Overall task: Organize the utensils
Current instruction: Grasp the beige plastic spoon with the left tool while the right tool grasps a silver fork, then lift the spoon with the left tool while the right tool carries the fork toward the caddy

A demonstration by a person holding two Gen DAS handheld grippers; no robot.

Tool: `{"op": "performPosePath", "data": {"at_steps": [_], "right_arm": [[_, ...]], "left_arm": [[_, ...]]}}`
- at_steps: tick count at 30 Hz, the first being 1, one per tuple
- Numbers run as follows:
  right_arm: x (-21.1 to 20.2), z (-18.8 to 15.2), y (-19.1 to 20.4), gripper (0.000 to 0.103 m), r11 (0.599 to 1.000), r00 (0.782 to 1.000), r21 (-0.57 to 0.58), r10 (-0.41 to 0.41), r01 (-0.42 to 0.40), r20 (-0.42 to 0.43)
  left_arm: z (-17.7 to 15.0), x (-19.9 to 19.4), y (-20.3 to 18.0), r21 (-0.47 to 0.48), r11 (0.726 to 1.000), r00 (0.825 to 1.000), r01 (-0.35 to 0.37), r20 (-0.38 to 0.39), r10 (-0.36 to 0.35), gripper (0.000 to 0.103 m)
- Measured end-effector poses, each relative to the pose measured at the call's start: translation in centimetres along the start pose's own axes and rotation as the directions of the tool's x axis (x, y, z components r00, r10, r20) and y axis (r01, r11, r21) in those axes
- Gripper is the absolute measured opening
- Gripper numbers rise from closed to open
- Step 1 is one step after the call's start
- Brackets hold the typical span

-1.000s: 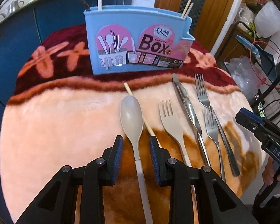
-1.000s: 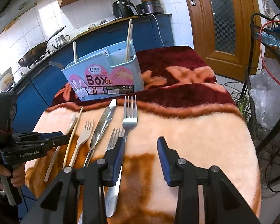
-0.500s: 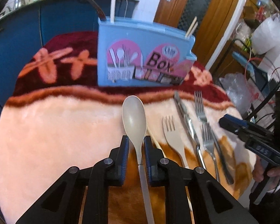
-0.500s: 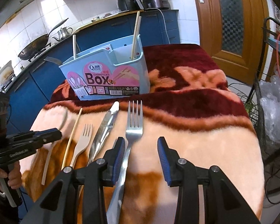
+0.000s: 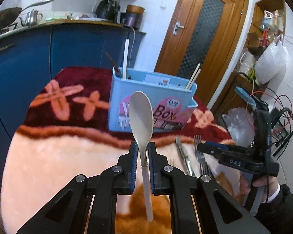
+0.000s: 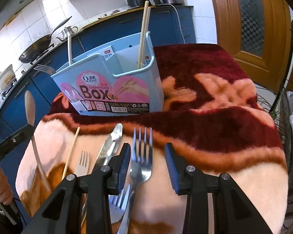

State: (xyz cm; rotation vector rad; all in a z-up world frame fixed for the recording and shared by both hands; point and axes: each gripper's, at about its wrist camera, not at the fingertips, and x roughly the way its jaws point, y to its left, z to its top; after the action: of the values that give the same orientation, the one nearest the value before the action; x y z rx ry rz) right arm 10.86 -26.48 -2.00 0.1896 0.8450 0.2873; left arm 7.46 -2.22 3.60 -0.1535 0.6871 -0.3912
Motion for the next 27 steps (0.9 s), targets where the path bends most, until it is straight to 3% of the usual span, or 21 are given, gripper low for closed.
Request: {"op": "performPosePath", "data": {"at_steps": [2,4,8,14,19,23,27], "right_arm": [[0.4,0.1,-0.2,0.039,1.000,1.000,0.008,0.025,-0.025,-0.010],[0.9,0.2,-0.3,0.025,0.999,0.999,0.019,0.044,-0.044,-0.019],[0.2,0.1,-0.2,0.025,0.998,0.998,0.015,0.060,-0.060,0.022],[-3.8,0.1,0.7,0.024,0.998,0.980,-0.034,0.049,-0.044,0.193],[-7.0,0.1,1.8,0.023,0.998,0.949,-0.062,0.029,-0.010,0.315],[-8.9,0.2,2.5,0.022,0.997,0.924,-0.072,0.004,0.026,0.382],[-10.0,0.2,2.7,0.022,0.995,0.905,-0.081,-0.022,0.062,0.426]], "left_arm": [[0.2,-0.1,-0.1,0.005,1.000,1.000,0.003,0.022,-0.003,0.010],[0.4,-0.3,-0.2,0.006,1.000,0.999,0.006,0.035,-0.006,0.009],[0.8,-0.8,-0.4,0.010,1.000,0.997,0.020,0.070,-0.020,0.003],[2.0,-1.2,-0.7,0.008,1.000,0.994,0.020,0.106,-0.021,0.003],[2.9,-1.9,-1.1,0.023,1.000,0.990,0.013,0.137,-0.016,0.003],[4.8,-3.1,-1.6,0.046,0.999,0.979,-0.020,0.203,0.010,0.003],[7.7,-4.5,-2.0,0.065,0.994,0.948,-0.083,0.313,0.059,0.003]]}}
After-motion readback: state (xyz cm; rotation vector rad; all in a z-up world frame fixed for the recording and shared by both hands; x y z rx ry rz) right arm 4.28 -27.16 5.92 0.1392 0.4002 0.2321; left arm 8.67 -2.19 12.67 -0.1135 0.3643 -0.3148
